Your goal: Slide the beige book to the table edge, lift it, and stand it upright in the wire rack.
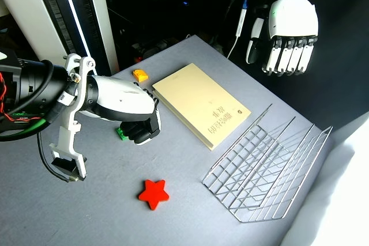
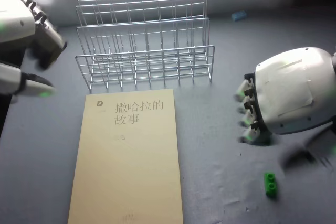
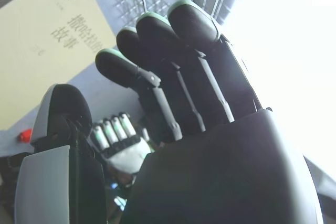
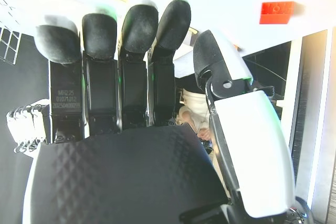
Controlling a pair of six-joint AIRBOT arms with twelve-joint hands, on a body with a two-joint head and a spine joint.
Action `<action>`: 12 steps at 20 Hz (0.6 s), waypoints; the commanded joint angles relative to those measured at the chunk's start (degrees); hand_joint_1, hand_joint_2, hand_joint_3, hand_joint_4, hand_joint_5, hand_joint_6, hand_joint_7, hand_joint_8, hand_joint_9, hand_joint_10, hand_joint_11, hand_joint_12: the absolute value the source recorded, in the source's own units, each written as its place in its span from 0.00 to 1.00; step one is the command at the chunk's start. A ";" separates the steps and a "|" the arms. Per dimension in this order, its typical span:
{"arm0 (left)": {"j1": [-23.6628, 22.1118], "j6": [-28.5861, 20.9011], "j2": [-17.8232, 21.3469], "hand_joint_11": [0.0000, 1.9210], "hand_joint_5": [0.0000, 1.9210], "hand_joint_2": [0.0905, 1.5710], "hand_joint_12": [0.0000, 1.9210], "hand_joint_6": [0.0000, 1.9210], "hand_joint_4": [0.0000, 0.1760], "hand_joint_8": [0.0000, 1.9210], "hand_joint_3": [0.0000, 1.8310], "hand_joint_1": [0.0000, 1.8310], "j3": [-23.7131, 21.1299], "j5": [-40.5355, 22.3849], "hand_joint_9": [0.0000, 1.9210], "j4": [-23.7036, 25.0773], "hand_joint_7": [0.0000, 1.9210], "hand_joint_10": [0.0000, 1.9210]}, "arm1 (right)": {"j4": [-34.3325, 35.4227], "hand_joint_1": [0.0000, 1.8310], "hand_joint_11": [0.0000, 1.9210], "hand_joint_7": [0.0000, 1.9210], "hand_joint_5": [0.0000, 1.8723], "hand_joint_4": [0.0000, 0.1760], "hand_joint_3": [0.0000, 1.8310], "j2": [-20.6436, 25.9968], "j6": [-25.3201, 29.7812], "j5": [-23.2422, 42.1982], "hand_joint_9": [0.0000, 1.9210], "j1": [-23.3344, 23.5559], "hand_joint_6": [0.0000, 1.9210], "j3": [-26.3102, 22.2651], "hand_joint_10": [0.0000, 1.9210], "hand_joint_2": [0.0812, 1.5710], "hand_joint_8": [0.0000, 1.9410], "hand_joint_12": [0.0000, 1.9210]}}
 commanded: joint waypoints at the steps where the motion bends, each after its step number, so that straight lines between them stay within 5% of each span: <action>1: -0.29 0.01 0.54 0.00 0.13 0.71 0.28 0.01 0.00 0.00 0.01 0.00 0.02 -1.67 0.10 -2.44 0.12 0.01 | 3.18 0.00 0.00 0.09 0.09 0.00 0.02 0.17 -0.04 -0.45 0.08 0.55 0.00 -0.11 0.01 0.63 0.00 0.30; 6: 0.09 0.01 0.58 0.00 0.12 0.72 0.30 0.00 0.00 0.00 0.00 0.00 -0.09 -4.52 0.11 -2.56 0.12 0.00 | 3.17 0.00 0.00 0.09 0.11 0.00 0.00 0.19 0.00 -0.45 0.09 0.54 0.01 -0.13 0.00 0.67 0.00 0.40; 9: 0.09 0.05 0.55 0.00 0.13 0.73 0.35 0.00 0.00 0.00 0.00 0.00 -0.32 -5.93 0.12 -3.59 0.12 0.00 | 3.17 0.00 0.00 0.10 0.10 0.00 0.00 0.19 0.30 -1.48 0.09 -0.44 0.00 -0.13 0.00 0.68 0.00 0.37; 12: 0.10 0.32 0.46 0.00 0.13 0.73 0.28 0.00 0.00 0.00 0.00 0.00 -0.11 -7.23 0.11 -4.07 0.13 0.00 | 3.17 0.02 0.00 0.11 0.11 0.00 0.00 0.20 1.44 -1.90 0.10 -2.06 0.00 -0.30 0.00 0.67 0.00 0.34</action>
